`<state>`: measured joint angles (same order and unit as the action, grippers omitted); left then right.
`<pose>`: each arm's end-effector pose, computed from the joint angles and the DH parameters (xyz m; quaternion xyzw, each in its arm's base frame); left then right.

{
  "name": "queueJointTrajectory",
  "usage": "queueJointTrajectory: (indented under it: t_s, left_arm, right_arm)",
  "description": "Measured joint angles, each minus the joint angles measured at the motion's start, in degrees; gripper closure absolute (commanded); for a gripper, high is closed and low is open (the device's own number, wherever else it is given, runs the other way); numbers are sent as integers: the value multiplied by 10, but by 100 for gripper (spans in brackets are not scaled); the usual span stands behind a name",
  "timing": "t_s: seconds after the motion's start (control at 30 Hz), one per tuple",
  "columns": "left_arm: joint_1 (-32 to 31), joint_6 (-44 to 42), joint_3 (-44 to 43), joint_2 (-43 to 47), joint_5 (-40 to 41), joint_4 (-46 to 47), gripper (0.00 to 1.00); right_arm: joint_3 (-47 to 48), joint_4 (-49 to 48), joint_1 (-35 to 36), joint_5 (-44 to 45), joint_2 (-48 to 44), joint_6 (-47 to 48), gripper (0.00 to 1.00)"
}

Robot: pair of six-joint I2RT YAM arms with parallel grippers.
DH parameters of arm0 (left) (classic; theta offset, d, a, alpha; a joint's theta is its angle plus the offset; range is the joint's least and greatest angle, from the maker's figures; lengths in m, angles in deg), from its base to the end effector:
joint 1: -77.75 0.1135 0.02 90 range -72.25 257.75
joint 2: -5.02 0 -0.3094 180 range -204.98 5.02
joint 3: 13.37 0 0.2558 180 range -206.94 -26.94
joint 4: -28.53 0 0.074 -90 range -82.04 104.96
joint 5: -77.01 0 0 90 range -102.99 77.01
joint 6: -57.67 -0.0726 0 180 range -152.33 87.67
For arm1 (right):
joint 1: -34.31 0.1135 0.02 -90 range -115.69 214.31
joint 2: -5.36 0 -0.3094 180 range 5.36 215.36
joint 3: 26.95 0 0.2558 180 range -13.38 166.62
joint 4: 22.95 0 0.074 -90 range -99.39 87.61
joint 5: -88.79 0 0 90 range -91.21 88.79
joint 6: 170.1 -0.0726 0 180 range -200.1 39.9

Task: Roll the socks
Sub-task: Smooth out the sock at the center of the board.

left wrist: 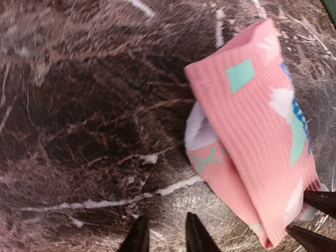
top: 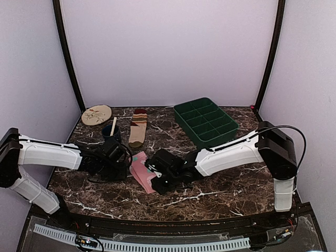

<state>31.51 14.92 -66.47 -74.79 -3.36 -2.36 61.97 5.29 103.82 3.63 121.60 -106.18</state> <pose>0.1967 -0.1879 0.1801 -0.0319 0.9567 -0.1472 0.2492 0.1691 0.4351 0.1529 -0.3415 0.8912 0.1920 0.2286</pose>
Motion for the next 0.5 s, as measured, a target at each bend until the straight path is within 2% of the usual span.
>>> queueJointTrajectory:
  t_s: [0.1, 0.5]
  left_arm:
    - [0, 17, 6, -29, -13, -5, 92]
    - [0, 25, -30, -105, -23, 62, 94]
  right_arm:
    - [-2, -3, 5, 2, 0, -2, 63]
    - [-6, 2, 28, 5, -4, -19, 62]
